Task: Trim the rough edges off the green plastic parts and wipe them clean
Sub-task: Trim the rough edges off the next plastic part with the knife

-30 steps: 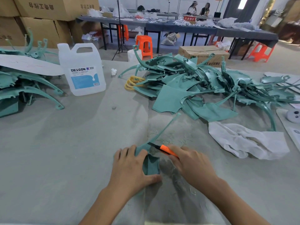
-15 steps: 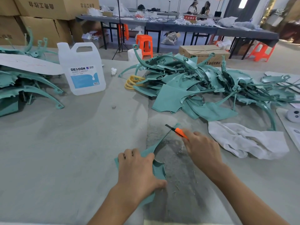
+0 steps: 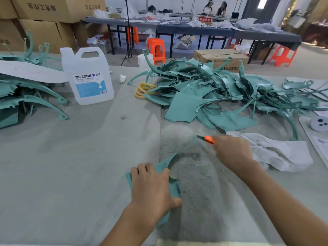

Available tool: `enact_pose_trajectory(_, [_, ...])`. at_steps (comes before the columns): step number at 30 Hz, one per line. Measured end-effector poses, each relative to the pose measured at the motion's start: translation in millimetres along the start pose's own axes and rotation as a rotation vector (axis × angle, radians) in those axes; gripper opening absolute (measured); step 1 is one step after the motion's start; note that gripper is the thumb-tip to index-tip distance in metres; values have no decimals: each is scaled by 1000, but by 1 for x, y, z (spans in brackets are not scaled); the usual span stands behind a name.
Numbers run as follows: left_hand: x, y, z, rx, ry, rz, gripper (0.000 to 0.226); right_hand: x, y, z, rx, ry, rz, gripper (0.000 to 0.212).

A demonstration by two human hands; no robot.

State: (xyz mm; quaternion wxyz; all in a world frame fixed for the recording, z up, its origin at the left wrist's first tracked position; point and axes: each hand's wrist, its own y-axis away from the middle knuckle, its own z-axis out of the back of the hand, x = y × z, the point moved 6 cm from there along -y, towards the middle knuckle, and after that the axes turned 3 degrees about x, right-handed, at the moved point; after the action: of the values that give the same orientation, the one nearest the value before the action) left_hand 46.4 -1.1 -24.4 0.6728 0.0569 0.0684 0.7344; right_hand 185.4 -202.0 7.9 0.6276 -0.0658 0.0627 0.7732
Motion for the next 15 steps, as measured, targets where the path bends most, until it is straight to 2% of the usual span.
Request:
enact_pose_trajectory(3, [6,-2,-2,41,75,2,75,-12,11,0,-98,-64,-23,27])
enact_pose_trajectory(6, [14,-4,-2,69,193,26,77,15,41,-3,-131,-358,90,30])
enact_pose_trajectory(9, [17,-6,1,74,243,30,75,34,62,-2,-133,-528,160,32])
enact_pose_trajectory(11, [18,-6,5,54,297,26,67,49,69,-4,-81,-538,259,34])
enact_pose_trajectory(15, [26,-6,11,27,431,13,67,66,68,-13,30,-466,362,32])
